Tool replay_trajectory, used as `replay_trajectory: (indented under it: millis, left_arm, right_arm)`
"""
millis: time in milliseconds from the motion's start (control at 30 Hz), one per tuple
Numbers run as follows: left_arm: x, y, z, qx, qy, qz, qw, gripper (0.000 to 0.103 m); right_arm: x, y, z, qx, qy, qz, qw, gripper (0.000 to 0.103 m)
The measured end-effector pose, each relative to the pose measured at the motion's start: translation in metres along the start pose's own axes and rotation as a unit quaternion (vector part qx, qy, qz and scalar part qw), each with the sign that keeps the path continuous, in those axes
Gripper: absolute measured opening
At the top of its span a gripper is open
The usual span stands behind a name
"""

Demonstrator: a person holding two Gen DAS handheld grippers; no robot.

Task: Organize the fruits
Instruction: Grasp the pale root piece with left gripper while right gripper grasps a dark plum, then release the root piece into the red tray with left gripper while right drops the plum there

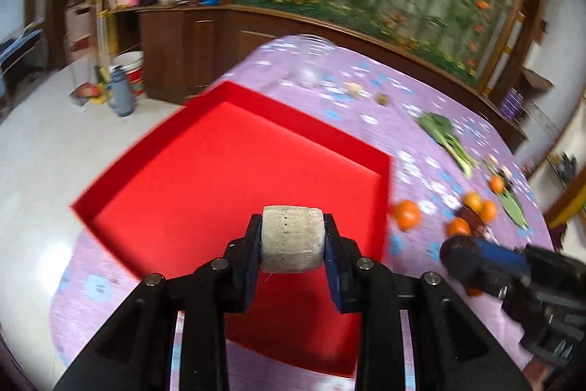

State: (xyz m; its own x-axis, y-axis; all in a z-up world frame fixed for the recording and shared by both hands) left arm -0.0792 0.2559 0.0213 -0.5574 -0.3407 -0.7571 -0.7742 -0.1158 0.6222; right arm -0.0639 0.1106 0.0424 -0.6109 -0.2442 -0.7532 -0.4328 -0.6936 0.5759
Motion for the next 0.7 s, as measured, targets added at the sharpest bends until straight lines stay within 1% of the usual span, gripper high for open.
replay_trajectory:
  millis: [133, 200, 333, 433, 500, 633, 700]
  left_arm:
    - [-0.005, -0.004, 0.036, -0.032, 0.027, -0.001, 0.9991, 0.03]
    - [-0.005, -0.006, 0.046, -0.039, 0.033, 0.001, 0.9987, 0.03]
    - [-0.004, -0.009, 0.056, -0.037, 0.041, 0.006, 0.9984, 0.03]
    - [-0.004, -0.007, 0.059, -0.035, 0.044, 0.004, 0.9984, 0.03]
    - [-0.006, -0.009, 0.058, -0.03, 0.046, 0.005, 0.9985, 0.032]
    - [-0.007, -0.003, 0.052, -0.024, 0.048, -0.001, 0.9986, 0.047]
    - [-0.008, 0.001, 0.048, -0.021, 0.05, -0.004, 0.9985, 0.051]
  right_arm:
    - [0.001, -0.041, 0.03, -0.021, 0.019, 0.025, 0.999, 0.027]
    - [0.004, -0.061, 0.042, -0.024, 0.029, 0.039, 0.999, 0.027]
    - [0.008, -0.091, 0.052, -0.017, 0.042, 0.061, 0.997, 0.027]
    - [0.01, -0.102, 0.053, -0.009, 0.043, 0.064, 0.997, 0.028]
    - [0.01, -0.103, 0.049, -0.01, 0.038, 0.064, 0.997, 0.028]
    - [0.009, -0.101, 0.049, -0.013, 0.034, 0.062, 0.997, 0.028]
    - [0.009, -0.095, 0.05, -0.014, 0.034, 0.056, 0.998, 0.031]
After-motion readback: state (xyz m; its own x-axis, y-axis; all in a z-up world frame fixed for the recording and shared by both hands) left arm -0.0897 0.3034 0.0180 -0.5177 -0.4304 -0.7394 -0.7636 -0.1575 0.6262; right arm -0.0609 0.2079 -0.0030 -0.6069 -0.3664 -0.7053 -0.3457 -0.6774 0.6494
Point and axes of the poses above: each gripper's, at about its wrist camera, not at the fingertips, and y roughly against the way its jaws point, z to its left, x to its underside, the point moved 7 cm from there along -y, roughly the way its jaws point, and after that the axes turned 6 degrees about -z, right-handed, at the moved point
